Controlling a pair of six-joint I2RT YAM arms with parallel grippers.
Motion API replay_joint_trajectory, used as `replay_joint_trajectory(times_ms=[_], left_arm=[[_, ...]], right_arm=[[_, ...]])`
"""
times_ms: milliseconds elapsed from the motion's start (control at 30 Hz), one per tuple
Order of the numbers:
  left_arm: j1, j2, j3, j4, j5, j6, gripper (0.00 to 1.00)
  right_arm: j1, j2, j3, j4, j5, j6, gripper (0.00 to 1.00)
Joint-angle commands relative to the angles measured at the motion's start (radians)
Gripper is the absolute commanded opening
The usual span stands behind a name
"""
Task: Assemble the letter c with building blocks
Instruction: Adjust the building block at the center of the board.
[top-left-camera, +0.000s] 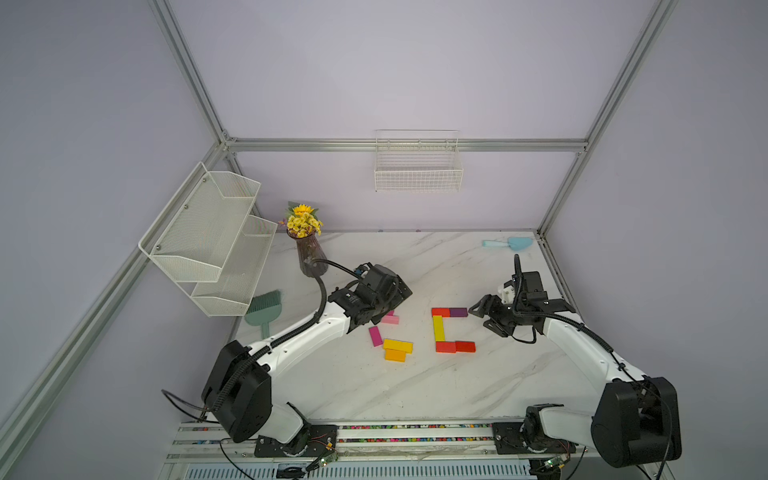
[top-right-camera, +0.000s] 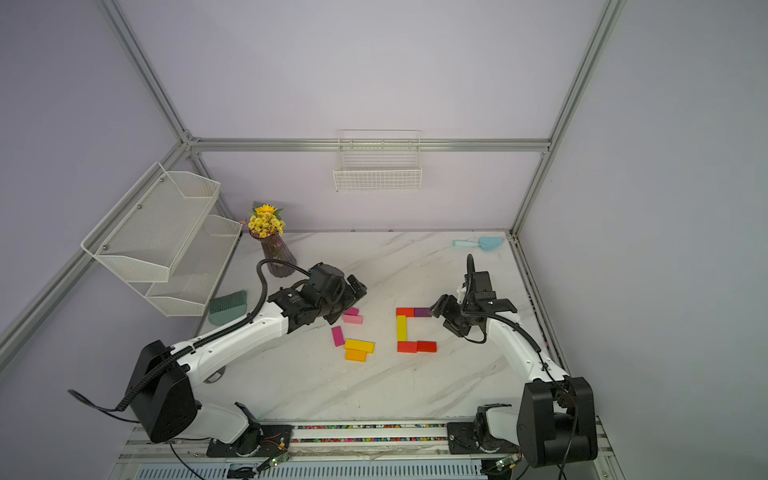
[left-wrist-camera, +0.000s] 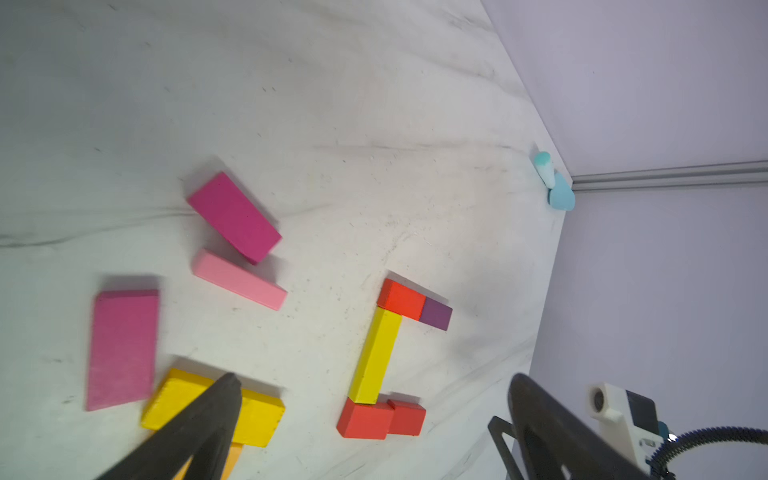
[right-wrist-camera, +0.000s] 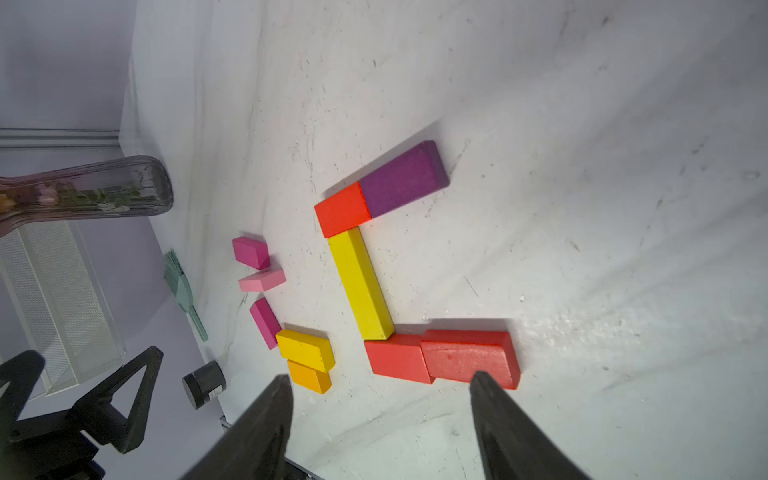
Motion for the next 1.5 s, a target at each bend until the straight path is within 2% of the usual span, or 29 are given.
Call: replay_joint_trajectory(times_ms=[0, 133, 267, 500, 800, 933, 1033, 1200, 1467], left_arm=[[0.124, -0.066, -0.025, -0.147, 0.050, 0.145, 1.00], [0.259, -0.059, -0.015, -0.204, 0.151, 0.271, 1.00], [0.343, 0.038, 0.036, -0.274, 0.242, 0.344, 1.00], [0.394, 0.187, 0.072, -0.273, 0.347, 0.407, 1.00], [0.458, 0.252, 0.072, -0.256, 0.415, 0.448, 1.00], [0.498, 0.262, 0.077, -0.261, 0.423, 0.459, 1.00], [0.522, 0.264, 0.076, -0.259, 0.444, 0.461, 1.00], [0.532, 0.271, 0.080, -0.237, 0.467, 0.472, 1.00], [0.532, 0.294, 0.118, -0.223, 0.505, 0.480, 1.00]], right_arm=[[0.086, 0.056, 0.069, 0.030, 0.024, 0.063, 0.70], [0.245, 0.208, 0.195, 0.052, 0.110, 0.104, 0.70], [0.364, 0.383, 0.349, 0.053, 0.177, 0.128, 0.69], [0.498, 0.709, 0.659, -0.014, 0.216, 0.108, 0.63], [0.587, 0.979, 0.950, -0.131, 0.296, 0.075, 0.62], [0.622, 1.036, 1.031, -0.198, 0.281, 0.036, 0.54], [0.663, 1.018, 1.046, -0.258, 0.278, -0.009, 0.48], [0.675, 0.911, 0.919, -0.187, 0.260, 0.028, 0.48], [0.674, 0.874, 0.841, -0.147, 0.219, 0.058, 0.48]])
